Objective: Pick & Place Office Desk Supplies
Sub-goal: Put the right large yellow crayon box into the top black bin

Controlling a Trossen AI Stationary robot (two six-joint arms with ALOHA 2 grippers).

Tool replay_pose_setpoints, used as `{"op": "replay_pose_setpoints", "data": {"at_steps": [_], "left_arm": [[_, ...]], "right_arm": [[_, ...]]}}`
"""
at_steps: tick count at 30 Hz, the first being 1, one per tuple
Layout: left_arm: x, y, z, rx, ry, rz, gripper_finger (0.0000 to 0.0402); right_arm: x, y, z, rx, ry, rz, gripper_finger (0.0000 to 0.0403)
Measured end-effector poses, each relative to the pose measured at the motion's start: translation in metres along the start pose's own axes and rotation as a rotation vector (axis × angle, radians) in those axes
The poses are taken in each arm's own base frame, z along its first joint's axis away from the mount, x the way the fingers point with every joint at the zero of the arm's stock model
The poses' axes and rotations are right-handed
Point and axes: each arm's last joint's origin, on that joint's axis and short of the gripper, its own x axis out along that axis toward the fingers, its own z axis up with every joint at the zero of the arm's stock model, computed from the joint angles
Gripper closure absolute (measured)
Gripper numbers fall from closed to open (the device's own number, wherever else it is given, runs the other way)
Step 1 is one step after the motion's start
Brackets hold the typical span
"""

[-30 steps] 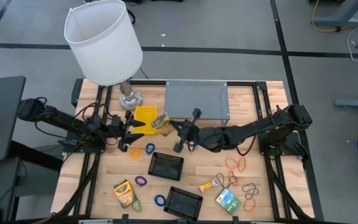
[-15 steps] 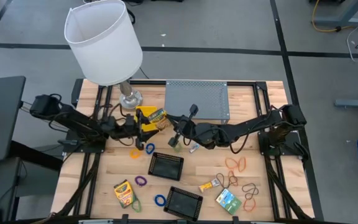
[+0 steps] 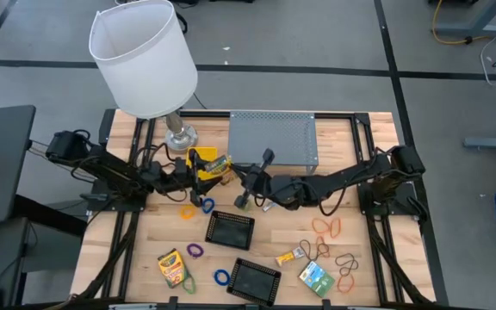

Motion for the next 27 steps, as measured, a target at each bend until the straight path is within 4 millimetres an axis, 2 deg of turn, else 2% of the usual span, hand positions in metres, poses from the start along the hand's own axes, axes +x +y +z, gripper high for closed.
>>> {"op": "replay_pose_setpoints", "data": {"at_steps": [12, 18, 27], "left_arm": [[0.0, 0.0, 0.001, 0.013, -0.008, 0.013, 0.0211], [-0.001, -0.001, 0.001, 0.016, -0.006, 0.009, 0.0292], [-0.003, -0.008, 0.0, 0.074, 0.007, -0.016, 0.0295]], "right_arm": [[0.003, 0.007, -0.013, 0.002, 0.053, 0.012, 0.0403], [0.004, 0.01, -0.018, 0.015, 0.065, 0.027, 0.0403], [0.004, 0.011, -0.018, 0.019, 0.069, 0.05, 0.04]]}}
